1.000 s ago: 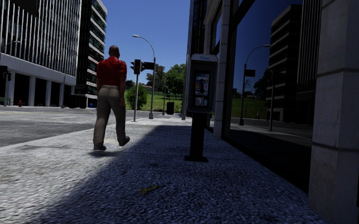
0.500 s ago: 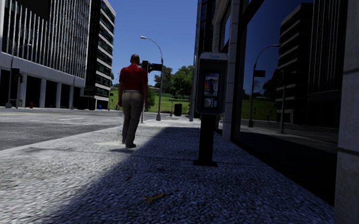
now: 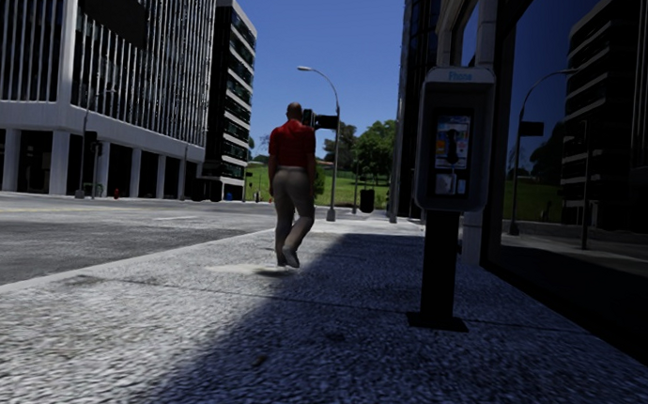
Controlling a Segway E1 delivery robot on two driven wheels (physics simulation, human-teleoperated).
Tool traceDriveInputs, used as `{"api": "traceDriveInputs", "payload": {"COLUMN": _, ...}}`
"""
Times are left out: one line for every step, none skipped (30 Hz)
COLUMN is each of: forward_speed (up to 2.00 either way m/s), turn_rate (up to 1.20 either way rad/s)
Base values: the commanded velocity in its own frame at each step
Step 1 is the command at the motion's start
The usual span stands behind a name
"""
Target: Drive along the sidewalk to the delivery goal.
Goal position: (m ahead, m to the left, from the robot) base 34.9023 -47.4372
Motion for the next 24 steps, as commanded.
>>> {"api": "traceDriveInputs", "payload": {"forward_speed": 1.17, "turn_rate": 0.34}}
{"api": "traceDriveInputs", "payload": {"forward_speed": 1.17, "turn_rate": 0.34}}
{"api": "traceDriveInputs", "payload": {"forward_speed": 1.17, "turn_rate": 0.33}}
{"api": "traceDriveInputs", "payload": {"forward_speed": 1.19, "turn_rate": 0.33}}
{"api": "traceDriveInputs", "payload": {"forward_speed": 1.42, "turn_rate": 0.33}}
{"api": "traceDriveInputs", "payload": {"forward_speed": 1.42, "turn_rate": 0.33}}
{"api": "traceDriveInputs", "payload": {"forward_speed": 2.00, "turn_rate": 0.33}}
{"api": "traceDriveInputs", "payload": {"forward_speed": 2.00, "turn_rate": 0.33}}
{"api": "traceDriveInputs", "payload": {"forward_speed": 2.00, "turn_rate": 0.33}}
{"api": "traceDriveInputs", "payload": {"forward_speed": 2.00, "turn_rate": 0.33}}
{"api": "traceDriveInputs", "payload": {"forward_speed": 2.00, "turn_rate": 0.33}}
{"api": "traceDriveInputs", "payload": {"forward_speed": 2.00, "turn_rate": 0.33}}
{"api": "traceDriveInputs", "payload": {"forward_speed": 2.00, "turn_rate": 0.33}}
{"api": "traceDriveInputs", "payload": {"forward_speed": 2.00, "turn_rate": 0.32}}
{"api": "traceDriveInputs", "payload": {"forward_speed": 2.00, "turn_rate": 0.26}}
{"api": "traceDriveInputs", "payload": {"forward_speed": 2.00, "turn_rate": 0.26}}
{"api": "traceDriveInputs", "payload": {"forward_speed": 2.00, "turn_rate": 0.12}}
{"api": "traceDriveInputs", "payload": {"forward_speed": 2.00, "turn_rate": 0.03}}
{"api": "traceDriveInputs", "payload": {"forward_speed": 2.00, "turn_rate": 0.00}}
{"api": "traceDriveInputs", "payload": {"forward_speed": 2.00, "turn_rate": 0.00}}
{"api": "traceDriveInputs", "payload": {"forward_speed": 2.00, "turn_rate": 0.00}}
{"api": "traceDriveInputs", "payload": {"forward_speed": 2.00, "turn_rate": 0.00}}
{"api": "traceDriveInputs", "payload": {"forward_speed": 2.00, "turn_rate": 0.00}}
{"api": "traceDriveInputs", "payload": {"forward_speed": 2.00, "turn_rate": 0.00}}
